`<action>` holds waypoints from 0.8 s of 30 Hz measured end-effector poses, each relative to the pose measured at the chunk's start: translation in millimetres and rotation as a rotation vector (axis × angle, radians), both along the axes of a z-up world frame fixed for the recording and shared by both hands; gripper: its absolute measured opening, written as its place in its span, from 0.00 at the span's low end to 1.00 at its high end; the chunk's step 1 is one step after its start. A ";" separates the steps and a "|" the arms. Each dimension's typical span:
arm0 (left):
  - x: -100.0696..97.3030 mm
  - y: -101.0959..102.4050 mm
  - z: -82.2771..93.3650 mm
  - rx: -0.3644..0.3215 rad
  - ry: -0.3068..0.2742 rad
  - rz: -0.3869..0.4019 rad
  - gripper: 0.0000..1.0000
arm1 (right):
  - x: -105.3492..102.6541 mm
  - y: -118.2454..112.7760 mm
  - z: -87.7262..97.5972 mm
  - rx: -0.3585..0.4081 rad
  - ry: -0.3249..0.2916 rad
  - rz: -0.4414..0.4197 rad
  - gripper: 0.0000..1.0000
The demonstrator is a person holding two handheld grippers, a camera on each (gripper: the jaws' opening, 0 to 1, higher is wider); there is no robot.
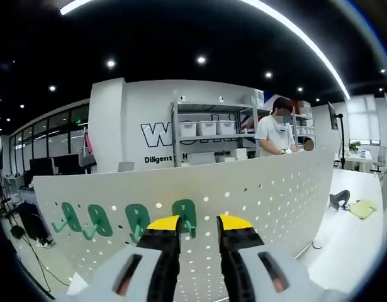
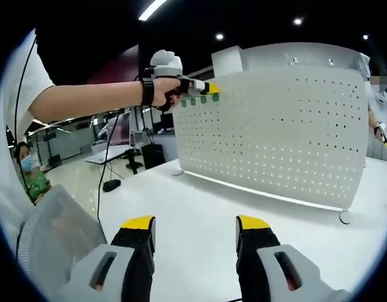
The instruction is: Insert the hook assembly into the mounting plate slot until the hook locks in place.
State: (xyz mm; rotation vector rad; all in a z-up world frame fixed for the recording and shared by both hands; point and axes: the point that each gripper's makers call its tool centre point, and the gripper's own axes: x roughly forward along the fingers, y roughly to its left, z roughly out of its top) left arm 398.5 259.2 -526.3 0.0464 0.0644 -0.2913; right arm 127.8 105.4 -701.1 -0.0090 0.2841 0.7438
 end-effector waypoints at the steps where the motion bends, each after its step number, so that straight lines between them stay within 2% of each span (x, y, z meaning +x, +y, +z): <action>1: -1.8 -0.2 0.2 0.001 0.003 -0.003 0.26 | -0.5 1.5 0.7 0.001 -0.001 0.004 0.52; 9: -19.8 -3.4 6.6 0.003 -0.031 -0.042 0.31 | -5.2 12.9 15.6 0.020 -0.036 0.035 0.58; 14: -33.9 -6.3 11.5 0.008 -0.050 -0.075 0.37 | -7.8 12.5 16.3 -0.003 -0.039 0.038 0.60; 16: -40.0 -9.3 14.9 0.013 -0.074 -0.096 0.38 | -9.0 12.5 15.6 0.000 -0.031 0.039 0.61; 24: -62.9 -16.1 10.7 0.000 -0.079 -0.164 0.46 | -9.6 10.5 23.9 -0.002 -0.051 0.016 0.65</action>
